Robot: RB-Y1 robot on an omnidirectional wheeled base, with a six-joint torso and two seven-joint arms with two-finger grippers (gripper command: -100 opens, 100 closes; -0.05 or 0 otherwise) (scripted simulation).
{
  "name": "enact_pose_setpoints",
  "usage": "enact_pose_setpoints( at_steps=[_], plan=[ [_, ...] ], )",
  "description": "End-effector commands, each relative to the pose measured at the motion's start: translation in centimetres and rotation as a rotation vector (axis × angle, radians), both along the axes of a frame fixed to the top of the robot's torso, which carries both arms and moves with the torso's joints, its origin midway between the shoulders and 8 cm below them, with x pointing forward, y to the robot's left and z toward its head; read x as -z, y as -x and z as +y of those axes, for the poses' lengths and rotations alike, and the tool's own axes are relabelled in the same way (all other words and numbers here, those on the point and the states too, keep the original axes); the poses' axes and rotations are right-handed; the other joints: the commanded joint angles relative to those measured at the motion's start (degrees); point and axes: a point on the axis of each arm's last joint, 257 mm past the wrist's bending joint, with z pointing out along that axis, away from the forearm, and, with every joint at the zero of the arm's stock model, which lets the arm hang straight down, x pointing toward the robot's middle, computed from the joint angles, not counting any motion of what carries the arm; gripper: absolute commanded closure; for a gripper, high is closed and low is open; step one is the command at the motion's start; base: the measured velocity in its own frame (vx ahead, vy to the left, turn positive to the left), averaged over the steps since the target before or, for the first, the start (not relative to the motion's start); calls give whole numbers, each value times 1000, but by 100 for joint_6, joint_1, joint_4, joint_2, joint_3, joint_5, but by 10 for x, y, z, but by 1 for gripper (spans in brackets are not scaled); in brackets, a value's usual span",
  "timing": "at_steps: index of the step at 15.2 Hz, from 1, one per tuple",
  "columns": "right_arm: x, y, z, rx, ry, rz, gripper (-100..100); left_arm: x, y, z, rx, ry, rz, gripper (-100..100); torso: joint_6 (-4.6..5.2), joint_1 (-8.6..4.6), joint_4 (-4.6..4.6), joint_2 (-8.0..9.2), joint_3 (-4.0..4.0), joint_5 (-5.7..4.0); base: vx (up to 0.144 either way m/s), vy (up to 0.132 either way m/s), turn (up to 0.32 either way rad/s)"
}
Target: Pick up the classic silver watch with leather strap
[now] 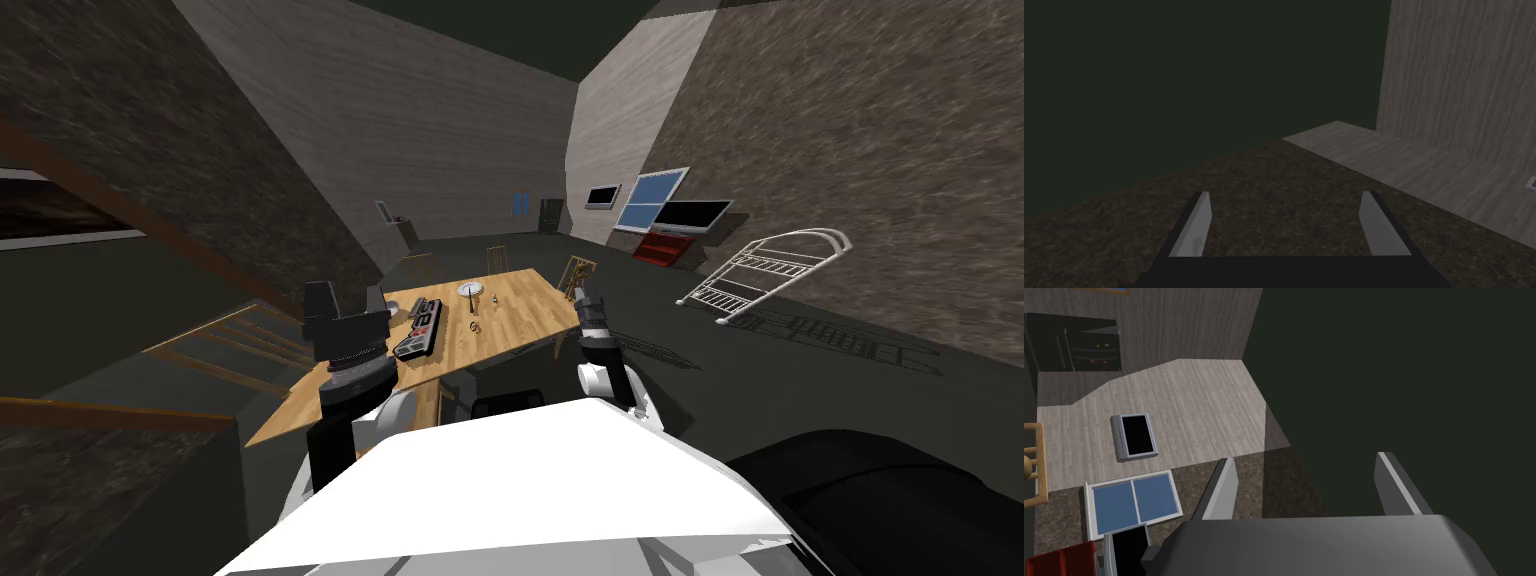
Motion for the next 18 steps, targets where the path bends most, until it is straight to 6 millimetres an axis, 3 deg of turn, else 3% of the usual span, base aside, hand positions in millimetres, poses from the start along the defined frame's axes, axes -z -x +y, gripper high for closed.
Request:
enact_pose_setpoints(
  at_steps=[1, 7, 10, 12, 15, 17, 18],
  plan=[
    [0, 0, 0, 0, 0, 0, 0, 19, -10, 12, -16, -35, 57, -100, 0, 0, 0, 0, 0, 0, -4, -19, -226],
    [0, 0, 0, 0, 0, 0, 0, 52, -22, 37, -57, -69, 149, -100, 4, -9, 1, 5, 3, -2, -11, -26, -211],
    [0, 0, 0, 0, 0, 0, 0, 79, -28, 61, -96, -89, 224, -100, 2, -9, 1, 3, 2, -2, -2, -28, -196],
    [0, 0, 0, 0, 0, 0, 0, 82, -29, 62, -97, -88, 229, -100, 2, -9, 0, 2, 1, -2, 0, -21, -127],
    [0, 0, 0, 0, 0, 0, 0, 113, -32, 92, -145, -104, 315, -100, 2, -8, 0, 1, 0, -2, 2, -30, -212],
    [0, 0, 0, 0, 0, 0, 0, 116, -32, 93, -146, -102, 321, -100, 2, -11, 0, 0, 0, -2, 5, -24, -140],
    [0, 0, 0, 0, 0, 0, 0, 130, -31, 108, -171, -110, 360, -100, 0, -8, 0, 0, 0, -2, 7, -25, -170]
  ],
)
